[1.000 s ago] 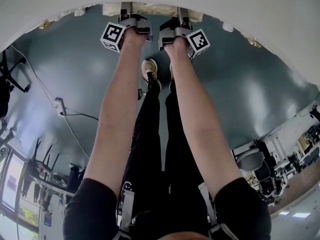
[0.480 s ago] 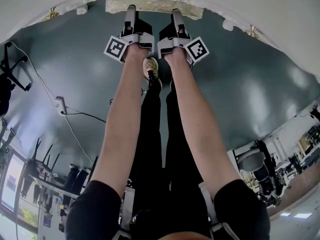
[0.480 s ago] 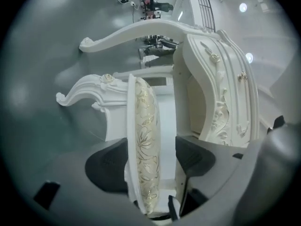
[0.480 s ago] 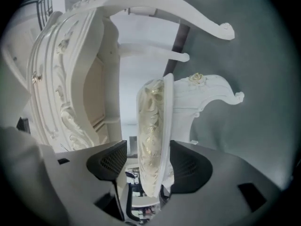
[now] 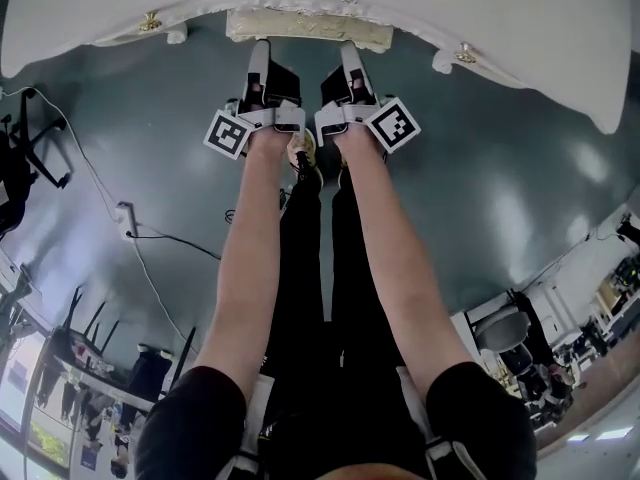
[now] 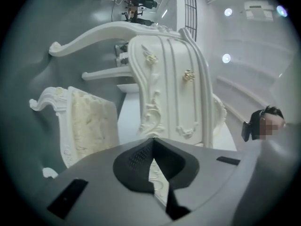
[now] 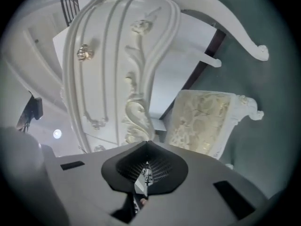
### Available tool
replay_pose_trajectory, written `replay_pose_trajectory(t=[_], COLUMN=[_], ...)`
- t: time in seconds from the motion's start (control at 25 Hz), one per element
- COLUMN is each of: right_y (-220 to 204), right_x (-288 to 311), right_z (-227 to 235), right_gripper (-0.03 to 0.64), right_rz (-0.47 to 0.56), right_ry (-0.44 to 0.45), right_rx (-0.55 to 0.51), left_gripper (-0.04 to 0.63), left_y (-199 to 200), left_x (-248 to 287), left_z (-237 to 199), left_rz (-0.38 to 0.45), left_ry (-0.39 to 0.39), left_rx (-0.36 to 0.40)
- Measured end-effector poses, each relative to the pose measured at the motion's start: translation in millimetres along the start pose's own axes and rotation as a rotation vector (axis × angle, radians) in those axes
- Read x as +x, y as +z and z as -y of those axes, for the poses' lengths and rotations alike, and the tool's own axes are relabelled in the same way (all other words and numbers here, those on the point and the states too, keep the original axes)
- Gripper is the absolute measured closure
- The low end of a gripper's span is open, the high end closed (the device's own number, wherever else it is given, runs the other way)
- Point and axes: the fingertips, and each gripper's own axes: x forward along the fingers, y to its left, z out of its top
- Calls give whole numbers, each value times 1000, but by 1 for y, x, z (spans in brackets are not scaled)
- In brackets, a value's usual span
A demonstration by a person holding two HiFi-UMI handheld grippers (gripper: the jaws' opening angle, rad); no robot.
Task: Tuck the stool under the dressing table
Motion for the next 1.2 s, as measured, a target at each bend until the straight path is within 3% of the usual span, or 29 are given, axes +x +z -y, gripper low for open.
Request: replay_pose_trajectory(t=[0.24,0.36,0.52,0.68,0.84,1.0,1.2], right_y=[20,28,40,55,64,66,58], right_x=[-7,-12,-17,-19,-35,-59,-95], right_z=[-123,-189,-270,-349,-435,-512,-584], right_gripper=[594,594,595,595,594,594,594], right_rz=[-31,-82,-155,-186,-181,-168,-141], right_ry=[106,142,173,182,251,332,424], right_rx=[-105,-225,-554,-944,-1195,-1360,-1463], left_gripper=[577,577,577,577,577,577,577], left_y=[-7,-14,-22,-32,-48,-65,-87], left_x=[10,14,22,37,47,48,31], left_z=[129,189,255,334,417,496,574], left_rz=[-93,-179,-316,-414,-457,-484,-489], left_ry=[-111,-119,-79,-137,-251,-360,-418], left_rx=[130,276,687,1111,1378,1518,1527])
